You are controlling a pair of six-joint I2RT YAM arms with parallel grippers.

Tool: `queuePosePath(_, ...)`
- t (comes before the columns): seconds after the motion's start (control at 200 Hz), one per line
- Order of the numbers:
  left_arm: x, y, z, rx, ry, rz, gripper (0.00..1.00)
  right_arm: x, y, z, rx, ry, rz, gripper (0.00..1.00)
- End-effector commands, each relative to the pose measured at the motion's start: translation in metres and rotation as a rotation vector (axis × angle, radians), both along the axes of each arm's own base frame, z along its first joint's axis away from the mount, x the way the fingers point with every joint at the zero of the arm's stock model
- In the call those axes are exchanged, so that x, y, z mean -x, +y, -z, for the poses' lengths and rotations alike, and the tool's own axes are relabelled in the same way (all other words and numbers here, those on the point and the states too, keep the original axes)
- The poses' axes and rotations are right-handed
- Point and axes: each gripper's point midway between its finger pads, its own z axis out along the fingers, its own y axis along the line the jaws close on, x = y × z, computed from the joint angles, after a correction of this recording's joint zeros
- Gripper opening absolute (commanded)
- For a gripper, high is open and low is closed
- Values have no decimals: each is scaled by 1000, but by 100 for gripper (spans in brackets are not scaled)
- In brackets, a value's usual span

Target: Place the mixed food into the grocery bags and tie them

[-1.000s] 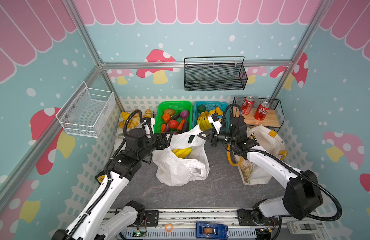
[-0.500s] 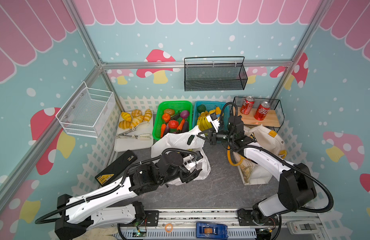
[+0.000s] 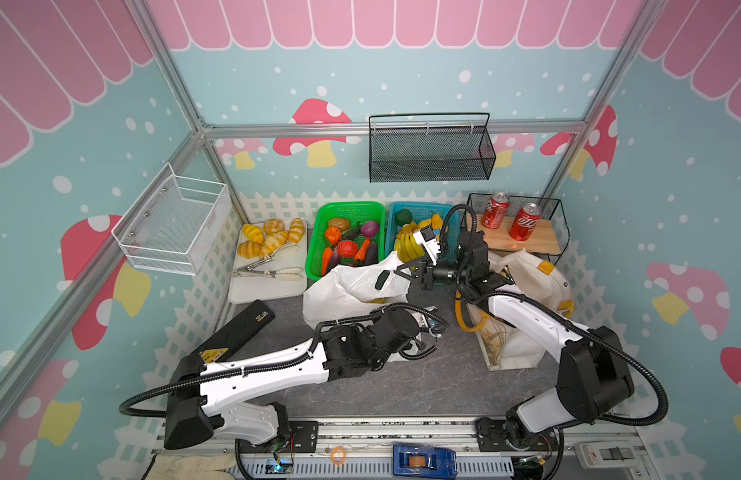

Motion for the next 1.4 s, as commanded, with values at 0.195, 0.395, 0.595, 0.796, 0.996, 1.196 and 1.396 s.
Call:
queuePosePath(0.195,-4,13,-44,120,-111,-42,0,-2,-11,-5,2,-37,49,0)
queuePosePath(0.395,-7,37,-100,455,-97,-108,0,-9,-32,-29,-26,-71,229,0)
queuePosePath(0.595,-11,91,-176,915,-19,-141,0,20,-69,-96,-124,-256,392,0)
queuePosePath(0.796,-29,150,-206,1201,64,-217,0,55,-94,-121,-195,-399,459,0)
queuePosePath(0.996,-74,166,-174,1300,233,-336,0,73,-106,-131,-255,-443,481,0)
queuePosePath(1.196,-110,161,-122,1258,391,-442,0,62,-123,-115,-254,-389,610,0)
queuePosePath(1.396,-111,181,-125,1259,396,-490,23,51,-134,-98,-236,-349,697,0)
